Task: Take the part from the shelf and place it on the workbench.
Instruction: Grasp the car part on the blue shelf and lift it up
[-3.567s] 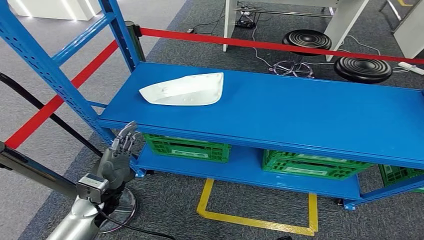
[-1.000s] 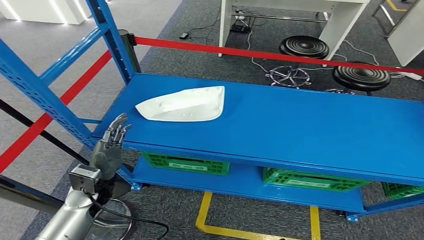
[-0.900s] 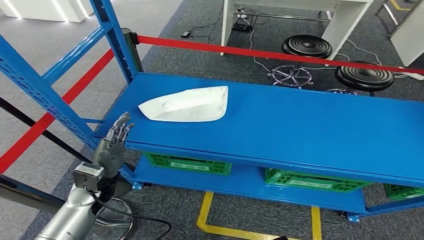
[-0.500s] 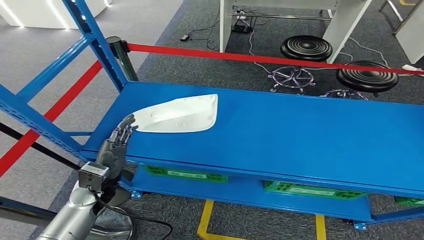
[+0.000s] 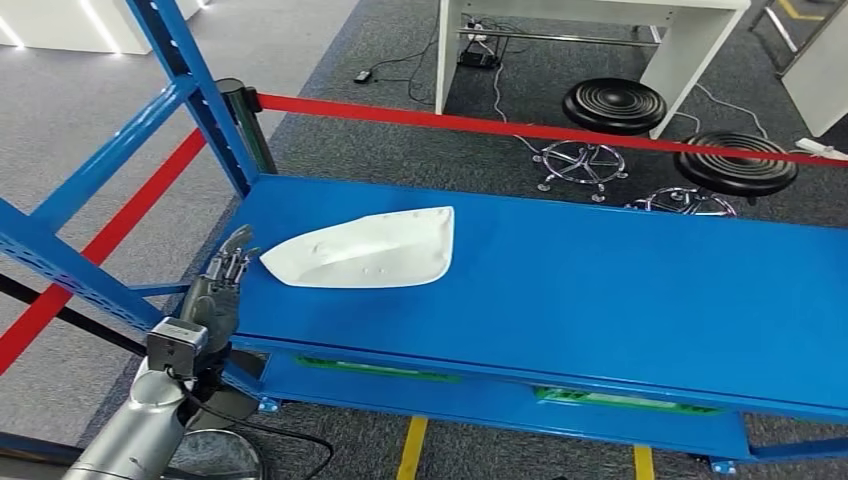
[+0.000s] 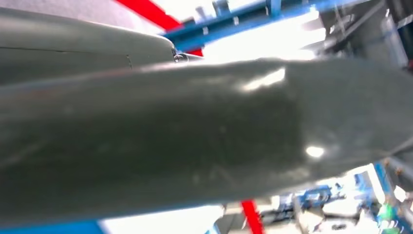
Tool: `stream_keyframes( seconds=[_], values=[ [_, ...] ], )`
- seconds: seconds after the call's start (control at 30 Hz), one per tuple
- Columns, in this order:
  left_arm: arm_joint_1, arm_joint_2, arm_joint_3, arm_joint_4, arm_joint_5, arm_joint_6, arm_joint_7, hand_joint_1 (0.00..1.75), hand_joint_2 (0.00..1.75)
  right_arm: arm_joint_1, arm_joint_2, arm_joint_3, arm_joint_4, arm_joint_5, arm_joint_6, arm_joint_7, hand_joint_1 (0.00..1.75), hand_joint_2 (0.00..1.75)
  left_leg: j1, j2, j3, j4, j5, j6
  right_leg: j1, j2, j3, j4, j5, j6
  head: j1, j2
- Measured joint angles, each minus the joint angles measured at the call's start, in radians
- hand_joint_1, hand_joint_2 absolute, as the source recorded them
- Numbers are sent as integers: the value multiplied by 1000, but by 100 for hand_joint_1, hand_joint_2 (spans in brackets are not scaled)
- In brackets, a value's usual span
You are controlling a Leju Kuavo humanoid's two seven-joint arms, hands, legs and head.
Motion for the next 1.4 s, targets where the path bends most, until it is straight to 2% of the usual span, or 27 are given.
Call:
stream_keyframes(
  seconds=[0.03,0.1,0.13,0.17,0.2,0.27,0.3,0.33,0.47,0.53,0.6,0.63,0.67,0.7,0.77,0.8,0.87,0.97,1.03,1.1,1.13,1.17,1.2,1.23,1.3,1.33,1.4],
  values=[
    [-2,-2,2,2,1,0,0,0,0,-1,0,0,0,0,0,1,0,175,0,0,5,0,-5,6,0,-1,-29,56,-27,3,1,0],
    [-3,-6,4,8,1,1,0,0,0,-1,0,-1,0,0,0,1,0,175,-2,0,13,0,-16,12,1,-1,-115,194,-76,6,3,0],
    [-3,-7,5,11,-1,3,0,0,0,-1,0,-1,0,0,0,2,0,175,-4,-1,19,0,-22,14,1,-1,-149,236,-77,5,3,0],
    [-3,-10,6,14,-2,6,3,0,0,0,0,-1,0,-1,-1,3,0,175,-4,-3,27,0,-29,14,2,-1,-165,240,-56,3,3,0],
    [-3,-13,7,17,-4,11,7,0,0,1,0,-2,0,-1,-1,3,0,175,-5,-4,37,0,-36,14,3,-1,-160,202,-13,0,3,0],
    [-6,-24,10,21,-9,27,24,0,0,3,0,-3,0,-3,-4,3,0,175,-7,-7,59,0,-52,9,7,-1,-116,71,84,-8,3,0],
    [-9,-30,11,23,-15,38,36,0,0,3,0,-5,1,-3,-4,3,0,175,-9,-8,65,1,-58,6,9,-1,-94,16,112,-12,3,0],
    [-12,-36,11,24,-22,51,48,0,0,2,0,-6,1,-4,-5,3,0,175,-10,-8,67,2,-62,2,11,0,-81,-14,124,-16,2,0],
    [-21,-48,11,27,-50,82,79,0,0,1,2,-11,1,-3,-5,5,0,175,-10,-7,63,9,-75,-14,8,1,-71,-34,119,-30,-1,0],
    [-27,-49,11,27,-55,86,83,0,0,1,3,-13,1,-3,-5,5,0,175,-9,-6,27,82,-116,-26,2,0,-64,-41,119,-39,-3,0],
    [-29,-49,11,29,-57,87,84,0,0,0,3,-16,1,-3,-5,5,0,175,-4,-6,-43,210,-165,-34,0,0,-63,-41,116,-44,-5,0],
    [-28,-49,11,31,-58,88,84,0,0,0,3,-17,1,-3,-5,5,0,175,-2,-5,-73,257,-173,-37,-1,0,-61,-41,114,-45,-5,0],
    [-28,-49,11,32,-60,90,84,0,0,0,3,-18,1,-3,-5,5,0,175,0,-5,-88,272,-161,-39,-2,1,-59,-41,112,-45,-5,0],
    [-28,-49,11,33,-62,92,84,0,0,1,4,-19,1,-2,-5,5,0,175,2,-5,-84,249,-131,-40,-3,2,-55,-41,110,-44,-5,0],
    [-30,-49,10,35,-71,100,84,0,0,1,4,-19,1,-1,-4,5,0,175,5,-4,-35,127,-49,-40,-4,4,-46,-41,104,-38,-5,0],
    [-33,-49,9,35,-80,107,83,0,0,1,4,-20,1,0,-4,6,0,175,5,-3,-9,65,-25,-38,-2,5,-45,-39,101,-33,-5,0],
    [-36,-49,6,37,-106,129,82,0,0,-1,5,-22,1,2,-4,7,0,175,4,-3,16,3,-14,-32,1,5,-46,-39,97,-23,-4,0],
    [-40,-47,0,39,-146,163,80,0,0,-1,5,-25,1,6,-2,9,0,175,5,-5,18,-4,-16,-15,0,3,-51,-35,90,-8,-2,0],
    [-45,-44,-6,41,-174,184,78,0,0,-3,5,-26,1,10,0,9,0,175,8,-5,19,-6,-14,-4,-1,1,-84,34,49,0,4,0],
    [-49,-38,-15,46,-202,202,77,0,0,-4,5,-27,1,14,2,9,0,175,7,-4,20,-6,-15,2,0,0,-148,170,-14,4,10,0],
    [-51,-34,-18,50,-219,213,78,0,44,-4,5,-27,1,16,3,9,0,175,6,-3,20,-6,-16,2,0,0,-176,225,-32,5,10,0],
    [-54,-29,-22,56,-239,230,79,0,87,-3,5,-27,1,19,4,10,0,175,6,-3,20,-5,-16,3,0,0,-191,249,-31,5,10,0],
    [-60,-25,-24,63,-267,255,83,0,131,-2,5,-27,1,21,5,11,0,175,6,-3,21,-5,-16,2,-1,0,-185,231,-10,5,10,0],
    [-70,-19,-28,73,-299,286,88,0,175,-2,5,-27,1,25,6,12,0,175,7,-4,22,-5,-17,1,-1,0,-162,178,25,4,10,0],
    [-101,-7,-37,101,-374,355,108,0,175,-4,5,-28,2,33,8,14,0,175,6,-6,24,-1,-21,-6,-2,0,-95,40,87,4,12,0],
    [-120,1,-43,119,-412,386,120,0,175,-6,6,-28,2,37,10,17,0,175,5,-7,23,1,-21,-12,-2,0,-73,-4,100,2,12,0],
    [-162,19,-60,165,-490,436,144,0,175,-9,6,-28,2,47,14,22,0,175,2,-9,21,1,-17,-23,0,3,-61,-27,103,-7,11,0]
  ],
)
